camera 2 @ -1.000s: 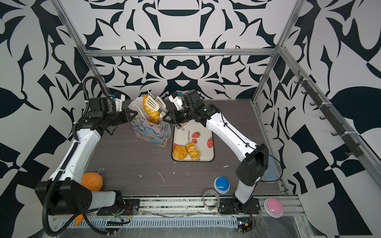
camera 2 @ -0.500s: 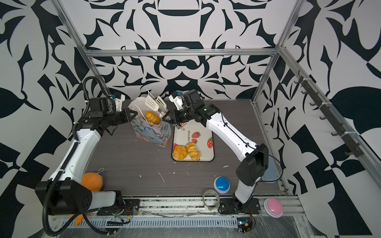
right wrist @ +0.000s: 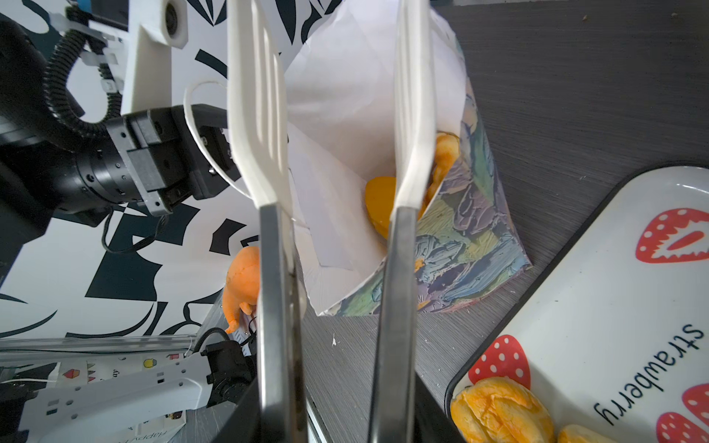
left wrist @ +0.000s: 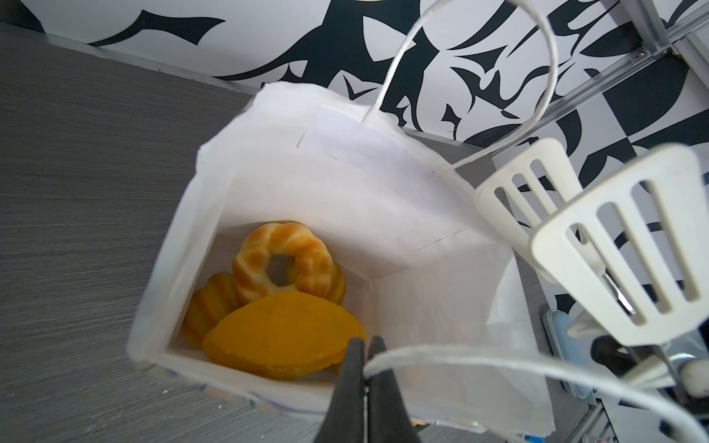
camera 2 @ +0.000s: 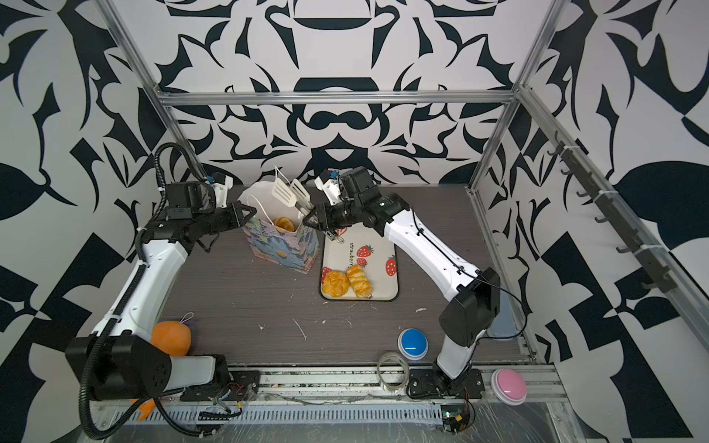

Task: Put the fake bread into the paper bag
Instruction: 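Withdraw the empty tongs with the right gripper back over the tray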

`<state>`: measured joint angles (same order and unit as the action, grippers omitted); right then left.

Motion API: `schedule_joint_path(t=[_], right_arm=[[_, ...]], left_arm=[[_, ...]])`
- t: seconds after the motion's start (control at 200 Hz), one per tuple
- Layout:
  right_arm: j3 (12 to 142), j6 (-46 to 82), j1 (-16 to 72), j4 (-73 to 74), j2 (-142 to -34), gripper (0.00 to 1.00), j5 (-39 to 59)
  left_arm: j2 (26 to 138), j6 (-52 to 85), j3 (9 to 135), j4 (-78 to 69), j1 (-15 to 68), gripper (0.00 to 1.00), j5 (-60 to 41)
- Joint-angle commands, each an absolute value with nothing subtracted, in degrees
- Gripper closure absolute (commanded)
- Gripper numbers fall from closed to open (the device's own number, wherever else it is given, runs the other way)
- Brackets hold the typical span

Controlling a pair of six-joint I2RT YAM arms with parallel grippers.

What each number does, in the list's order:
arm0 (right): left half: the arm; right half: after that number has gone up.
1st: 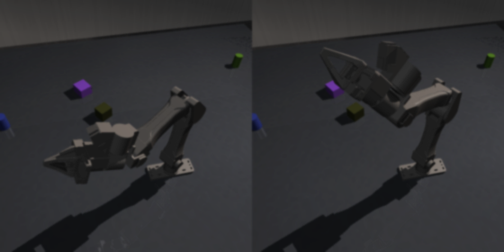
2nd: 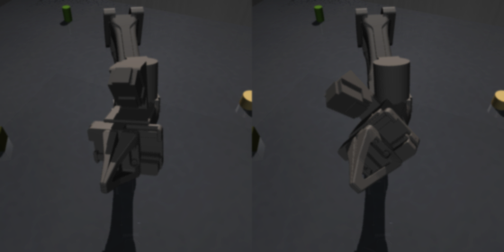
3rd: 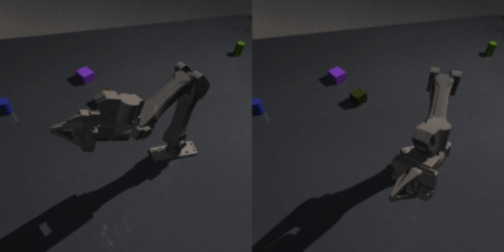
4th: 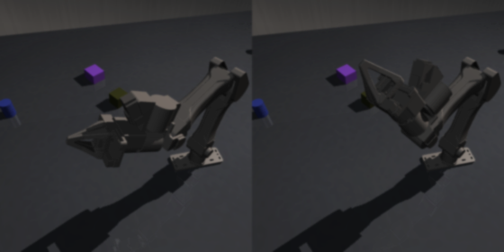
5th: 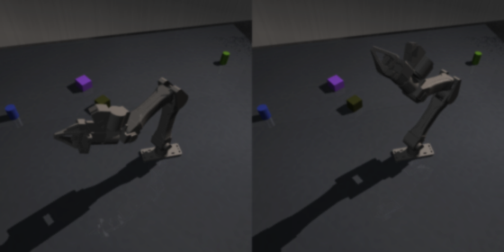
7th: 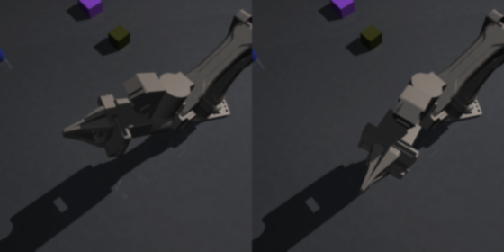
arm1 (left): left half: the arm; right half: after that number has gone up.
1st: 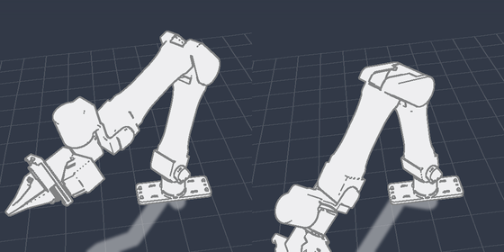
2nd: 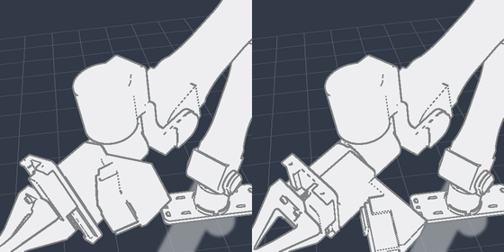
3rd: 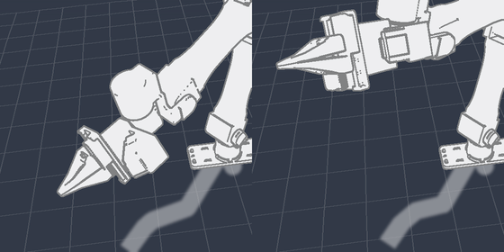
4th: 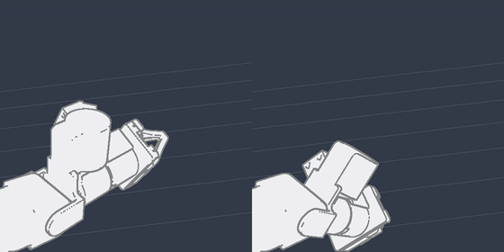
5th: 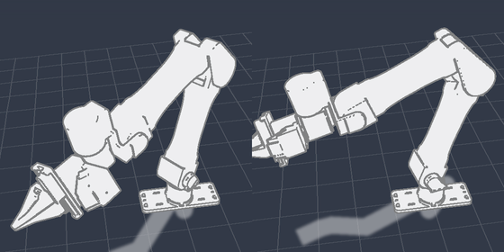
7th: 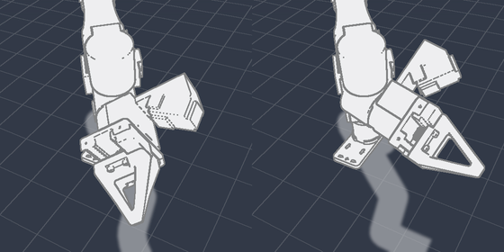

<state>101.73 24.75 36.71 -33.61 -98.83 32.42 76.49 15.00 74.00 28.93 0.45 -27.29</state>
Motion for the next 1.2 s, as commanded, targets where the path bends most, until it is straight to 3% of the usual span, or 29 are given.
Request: schedule_joint_path(t=[0.0,1.195], right_arm=[[103.9,22.6,36.3,-33.4,-94.1,0.54,31.5],[81.3,18.1,28.0,-53.5,-79.4,0.55,24.4]], left_arm=[[75.9,15.2,73.3,29.4,0.7,0.98,-28.1],[76.4,15.6,73.2,29.2,0.7,0.98,-29.0]])
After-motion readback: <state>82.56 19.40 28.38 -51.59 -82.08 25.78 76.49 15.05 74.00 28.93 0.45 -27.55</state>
